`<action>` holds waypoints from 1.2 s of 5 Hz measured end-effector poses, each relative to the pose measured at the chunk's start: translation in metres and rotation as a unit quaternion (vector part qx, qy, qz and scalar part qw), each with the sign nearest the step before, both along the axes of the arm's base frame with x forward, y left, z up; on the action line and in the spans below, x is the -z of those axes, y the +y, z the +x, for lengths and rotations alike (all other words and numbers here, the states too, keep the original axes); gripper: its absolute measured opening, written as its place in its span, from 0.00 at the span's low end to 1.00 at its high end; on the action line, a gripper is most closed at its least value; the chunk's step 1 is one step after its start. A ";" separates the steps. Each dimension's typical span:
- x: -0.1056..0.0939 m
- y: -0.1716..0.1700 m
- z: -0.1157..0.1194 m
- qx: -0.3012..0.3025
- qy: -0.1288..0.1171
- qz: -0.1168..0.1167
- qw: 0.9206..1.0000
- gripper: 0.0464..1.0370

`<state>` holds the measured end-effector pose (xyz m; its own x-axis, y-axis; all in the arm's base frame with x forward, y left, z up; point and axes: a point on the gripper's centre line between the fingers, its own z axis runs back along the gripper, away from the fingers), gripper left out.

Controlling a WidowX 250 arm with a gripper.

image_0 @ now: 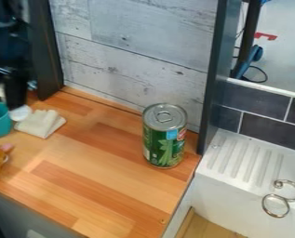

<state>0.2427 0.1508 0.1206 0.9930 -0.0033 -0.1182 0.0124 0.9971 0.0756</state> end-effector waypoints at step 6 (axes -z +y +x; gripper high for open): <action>0.076 0.105 -0.060 -0.179 0.139 -0.019 0.974 0.55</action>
<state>0.1822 0.2556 0.0444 0.8610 0.3286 -0.3882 -0.3225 0.9429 0.0828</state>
